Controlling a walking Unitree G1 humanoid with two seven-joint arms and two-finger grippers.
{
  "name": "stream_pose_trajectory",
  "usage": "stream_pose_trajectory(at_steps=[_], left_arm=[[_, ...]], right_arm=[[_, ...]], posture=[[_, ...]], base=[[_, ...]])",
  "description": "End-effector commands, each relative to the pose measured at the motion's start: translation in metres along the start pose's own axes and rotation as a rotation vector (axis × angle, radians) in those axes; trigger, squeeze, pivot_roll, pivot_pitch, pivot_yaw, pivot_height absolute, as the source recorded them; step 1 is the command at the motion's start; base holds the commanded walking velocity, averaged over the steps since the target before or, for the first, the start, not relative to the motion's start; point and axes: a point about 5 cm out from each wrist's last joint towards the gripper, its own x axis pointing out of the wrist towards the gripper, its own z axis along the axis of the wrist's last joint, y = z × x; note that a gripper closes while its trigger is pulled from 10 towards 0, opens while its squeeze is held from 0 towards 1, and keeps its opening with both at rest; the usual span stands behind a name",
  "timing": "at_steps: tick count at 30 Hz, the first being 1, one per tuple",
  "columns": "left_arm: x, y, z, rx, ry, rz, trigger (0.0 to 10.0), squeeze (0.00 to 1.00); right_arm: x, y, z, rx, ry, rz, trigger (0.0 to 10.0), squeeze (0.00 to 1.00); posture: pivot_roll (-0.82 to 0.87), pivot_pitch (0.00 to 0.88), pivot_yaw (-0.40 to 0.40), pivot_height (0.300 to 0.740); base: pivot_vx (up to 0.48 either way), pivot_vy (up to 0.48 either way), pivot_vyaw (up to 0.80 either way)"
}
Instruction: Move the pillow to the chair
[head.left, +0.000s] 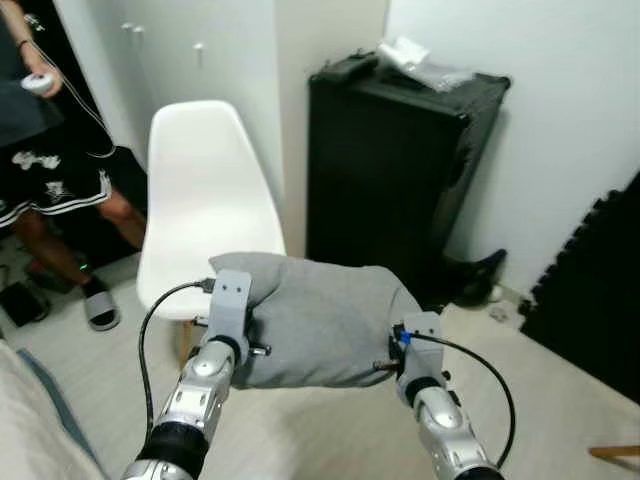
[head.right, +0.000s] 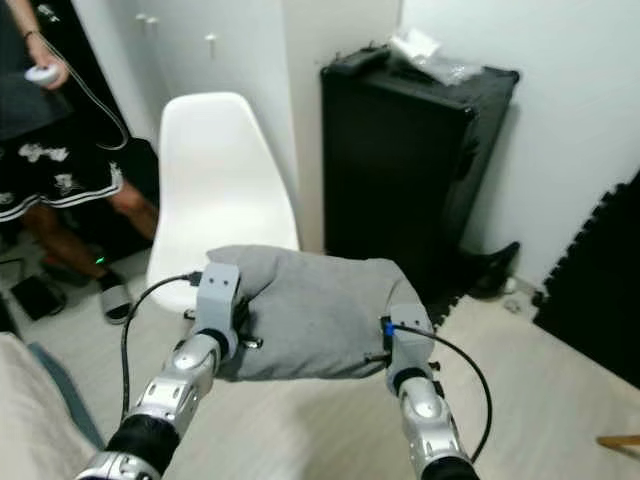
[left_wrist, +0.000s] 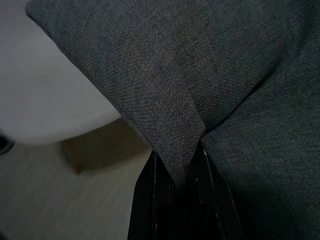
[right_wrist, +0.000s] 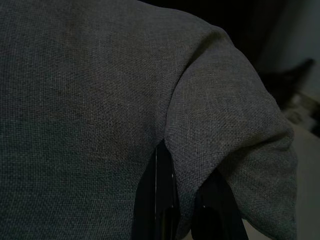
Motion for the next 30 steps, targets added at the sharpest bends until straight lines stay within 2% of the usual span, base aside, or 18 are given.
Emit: stream_pose_trajectory(at_steps=[1, 30], left_arm=[[0.0001, 0.0094, 0.0067, 0.010, -0.032, 0.041, 10.0, 0.00], [-0.0021, 0.0063, 0.0036, 0.053, -0.029, 0.012, 10.0, 0.00]], right_arm=[[-0.0025, -0.0022, -0.0049, 0.007, 0.015, -0.012, 10.0, 0.00], [-0.0065, -0.0040, -0.0114, -0.001, 0.033, -0.025, 10.0, 0.00]], posture=[[0.08, 0.069, 0.043, 0.740], [0.07, 0.055, 0.059, 0.740]], base=[[0.000, 0.000, -0.80], [0.000, 0.000, -0.80]])
